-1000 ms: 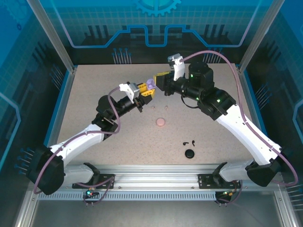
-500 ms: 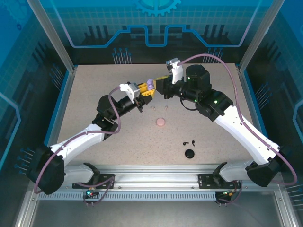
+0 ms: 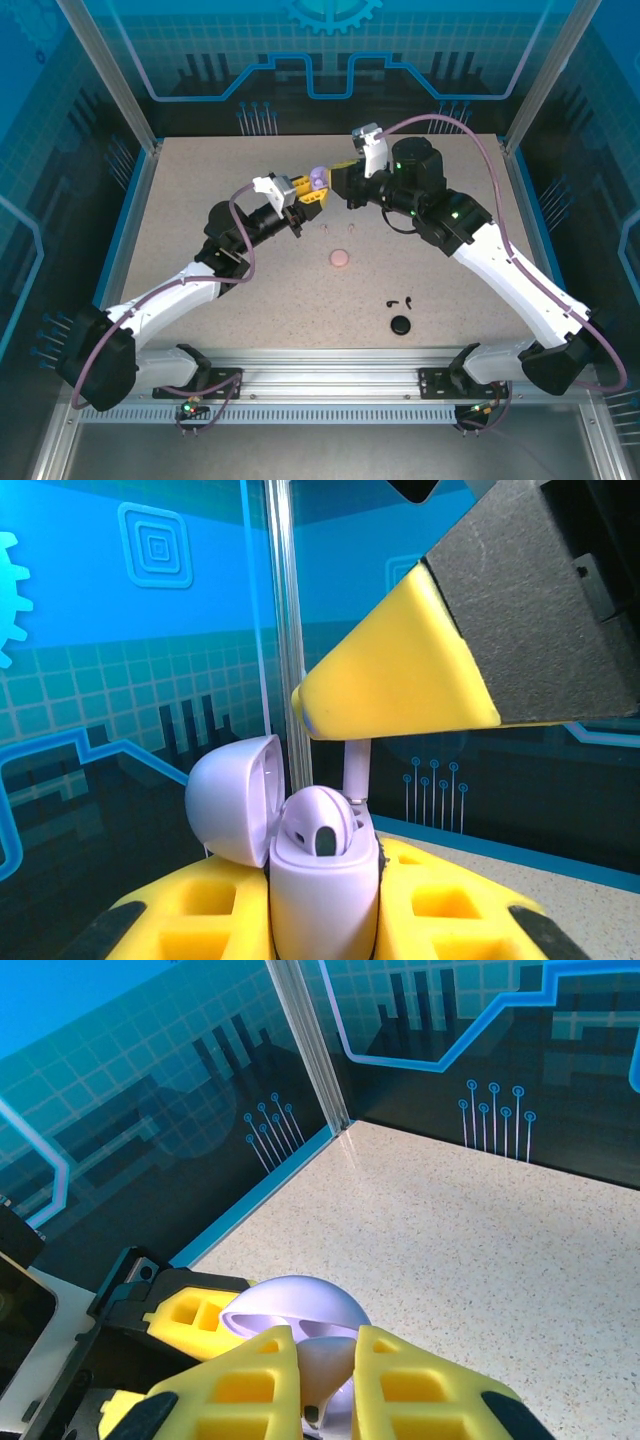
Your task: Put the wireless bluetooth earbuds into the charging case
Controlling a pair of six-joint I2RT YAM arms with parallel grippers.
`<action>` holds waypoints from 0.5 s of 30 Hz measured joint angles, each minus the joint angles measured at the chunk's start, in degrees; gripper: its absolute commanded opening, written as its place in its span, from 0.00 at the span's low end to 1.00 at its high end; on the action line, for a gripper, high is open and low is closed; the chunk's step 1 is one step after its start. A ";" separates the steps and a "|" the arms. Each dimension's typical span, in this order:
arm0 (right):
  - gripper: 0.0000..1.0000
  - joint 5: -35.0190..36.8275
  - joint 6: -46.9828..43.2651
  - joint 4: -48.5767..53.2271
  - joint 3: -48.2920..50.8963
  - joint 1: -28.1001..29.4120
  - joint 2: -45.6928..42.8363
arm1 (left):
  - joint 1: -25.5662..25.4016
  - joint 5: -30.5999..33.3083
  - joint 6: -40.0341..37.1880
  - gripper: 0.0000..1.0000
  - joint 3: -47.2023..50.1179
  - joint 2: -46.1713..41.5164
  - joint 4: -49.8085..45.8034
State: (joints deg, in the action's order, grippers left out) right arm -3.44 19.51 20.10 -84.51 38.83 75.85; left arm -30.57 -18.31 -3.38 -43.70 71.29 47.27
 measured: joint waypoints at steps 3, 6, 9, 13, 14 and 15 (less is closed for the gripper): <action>0.13 -0.02 -0.13 0.00 0.00 0.00 0.13 | 0.00 0.00 0.00 0.00 0.00 0.02 -0.13; 0.13 -0.04 -0.13 -0.02 0.00 0.00 0.37 | 0.00 0.00 0.00 0.00 0.00 0.02 -0.39; 0.12 -0.07 -0.26 -0.04 -0.02 0.00 0.68 | 0.02 0.00 0.00 0.00 0.00 0.02 -0.76; 0.11 -0.07 -0.52 0.11 -0.15 0.07 1.42 | -0.04 -0.02 0.02 0.00 -0.02 0.02 -1.11; 0.11 -0.02 -0.57 0.15 -0.24 0.11 1.70 | -0.04 0.00 0.00 0.00 -0.02 0.07 -1.27; 0.11 -0.02 -0.74 0.15 -0.24 0.11 1.86 | -0.02 0.02 0.02 0.00 -0.02 0.15 -1.44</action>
State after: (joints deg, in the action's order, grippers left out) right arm -3.46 18.76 20.25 -84.75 38.94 77.71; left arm -30.59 -18.28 -3.36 -43.72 71.44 45.82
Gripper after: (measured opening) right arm 0.118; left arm 0.225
